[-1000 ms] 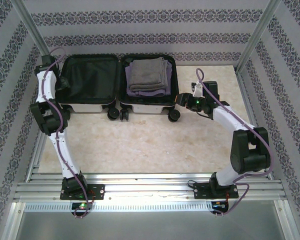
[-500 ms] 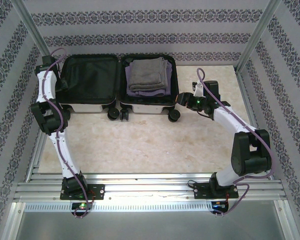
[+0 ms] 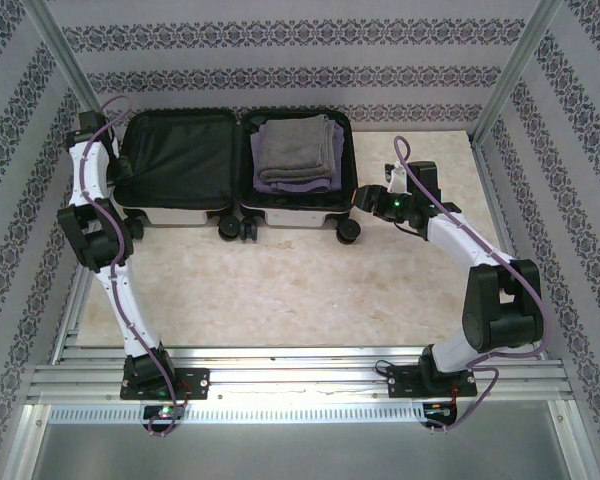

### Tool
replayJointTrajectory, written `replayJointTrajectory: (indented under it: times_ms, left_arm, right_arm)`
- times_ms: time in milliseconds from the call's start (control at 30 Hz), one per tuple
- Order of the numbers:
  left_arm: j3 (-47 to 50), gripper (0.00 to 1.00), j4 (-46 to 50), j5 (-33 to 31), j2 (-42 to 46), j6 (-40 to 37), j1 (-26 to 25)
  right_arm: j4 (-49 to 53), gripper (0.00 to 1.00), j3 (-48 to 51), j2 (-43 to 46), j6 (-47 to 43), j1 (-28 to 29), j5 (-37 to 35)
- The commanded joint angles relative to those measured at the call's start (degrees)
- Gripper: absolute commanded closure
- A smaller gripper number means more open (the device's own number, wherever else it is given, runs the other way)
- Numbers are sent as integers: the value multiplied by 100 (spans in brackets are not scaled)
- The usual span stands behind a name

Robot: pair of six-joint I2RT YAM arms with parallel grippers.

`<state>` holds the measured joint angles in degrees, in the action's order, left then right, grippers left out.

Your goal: Pack the luggage

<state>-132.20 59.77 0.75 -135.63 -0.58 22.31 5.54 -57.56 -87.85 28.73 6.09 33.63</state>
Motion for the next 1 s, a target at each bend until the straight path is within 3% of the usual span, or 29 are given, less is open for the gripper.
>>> replayJointTrajectory:
  times_ms: [0,233,567,967]
  left_arm:
    - [-68,90,122,241,550,144,2]
    - [-270,100,259,450,844,104,2]
    - [-270,100,434,816,1439,132,-6]
    - [-307,100,435,1312,1979,298,-11]
  right_arm:
    - [-1,48,113,135,1,-55,-93]
    - [-62,49,142,50,19,-57,-116]
    - [-9,51,2,-302,-231,-55,-504]
    - [-430,56,-637,-1191,140,21,-464]
